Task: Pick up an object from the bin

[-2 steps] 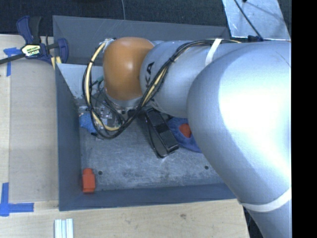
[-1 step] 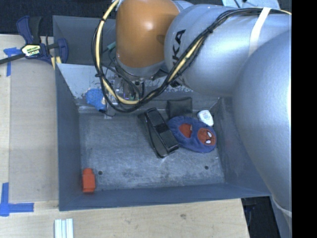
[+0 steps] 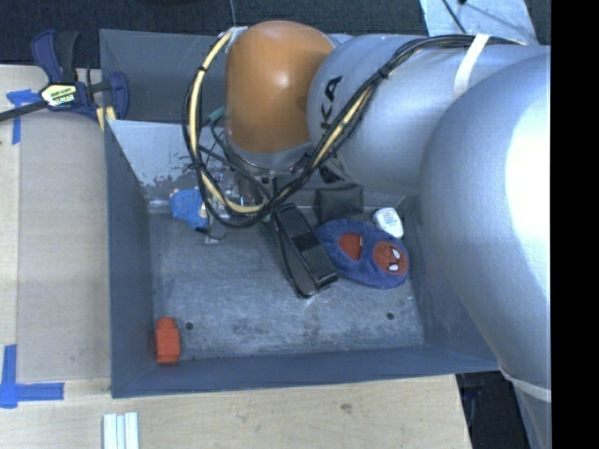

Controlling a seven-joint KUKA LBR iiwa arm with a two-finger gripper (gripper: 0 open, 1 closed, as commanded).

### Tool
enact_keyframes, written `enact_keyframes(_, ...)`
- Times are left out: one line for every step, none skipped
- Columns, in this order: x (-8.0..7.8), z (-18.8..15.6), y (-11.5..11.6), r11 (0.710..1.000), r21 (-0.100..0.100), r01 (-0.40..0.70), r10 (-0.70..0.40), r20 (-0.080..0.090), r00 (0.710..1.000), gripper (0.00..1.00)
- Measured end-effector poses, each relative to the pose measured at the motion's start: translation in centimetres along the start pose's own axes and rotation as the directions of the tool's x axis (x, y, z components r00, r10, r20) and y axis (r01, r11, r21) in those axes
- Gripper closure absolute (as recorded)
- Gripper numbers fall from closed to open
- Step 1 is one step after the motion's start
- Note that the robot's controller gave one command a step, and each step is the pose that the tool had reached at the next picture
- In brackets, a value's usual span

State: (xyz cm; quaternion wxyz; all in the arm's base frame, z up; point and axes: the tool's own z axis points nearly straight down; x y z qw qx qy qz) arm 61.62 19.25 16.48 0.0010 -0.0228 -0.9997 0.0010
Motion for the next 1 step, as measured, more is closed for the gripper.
enact_keyframes(0.09,-6.57,0.54,1.0,-0.006,0.003,-0.003,0.012,1.0,1.0)
